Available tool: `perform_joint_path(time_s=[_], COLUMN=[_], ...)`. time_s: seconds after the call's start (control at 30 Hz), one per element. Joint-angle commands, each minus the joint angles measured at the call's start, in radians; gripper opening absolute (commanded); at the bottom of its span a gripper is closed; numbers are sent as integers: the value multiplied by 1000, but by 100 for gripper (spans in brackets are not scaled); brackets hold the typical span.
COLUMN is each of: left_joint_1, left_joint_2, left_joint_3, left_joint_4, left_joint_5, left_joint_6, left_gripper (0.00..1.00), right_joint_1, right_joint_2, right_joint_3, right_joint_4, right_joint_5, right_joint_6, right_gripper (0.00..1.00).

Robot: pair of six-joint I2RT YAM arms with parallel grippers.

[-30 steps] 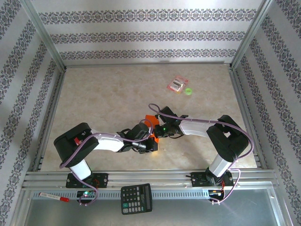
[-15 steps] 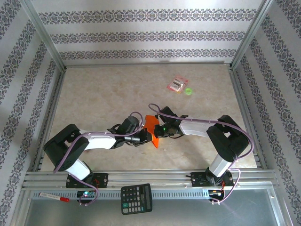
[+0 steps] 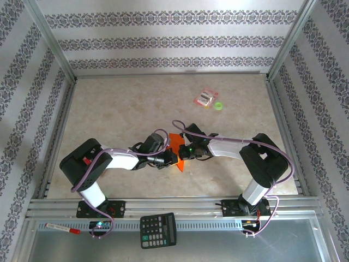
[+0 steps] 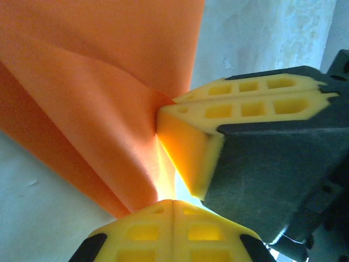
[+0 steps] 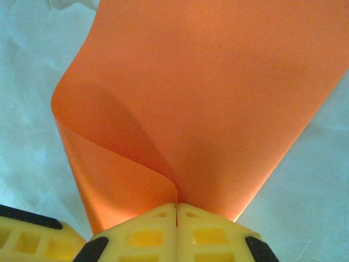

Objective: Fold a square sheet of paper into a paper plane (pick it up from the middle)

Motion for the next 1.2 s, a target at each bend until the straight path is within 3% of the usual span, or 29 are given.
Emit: perform_joint_path(time_s=[0.0, 0.4, 0.87, 1.17], left_joint_1=[12, 14, -23, -24], left_joint_2=[28, 11, 34, 34], left_joint_3=[9, -20, -25, -17], left_joint_4=[42, -11, 117, -70], left_joint_5=[19, 2, 71, 14], left_joint_6=[17, 41, -28, 36], left_gripper=[0, 0, 1, 0], right_joint_1=[-7, -13, -14, -15], right_joint_2=[49, 54, 58, 55], right_joint_3=[-34, -33, -30, -37], right_joint_4=[-82, -89, -91, -90], right_joint_5=[39, 42, 41, 43], right_joint_6=[-16, -21, -25, -26], right_gripper=[0, 0, 0, 0])
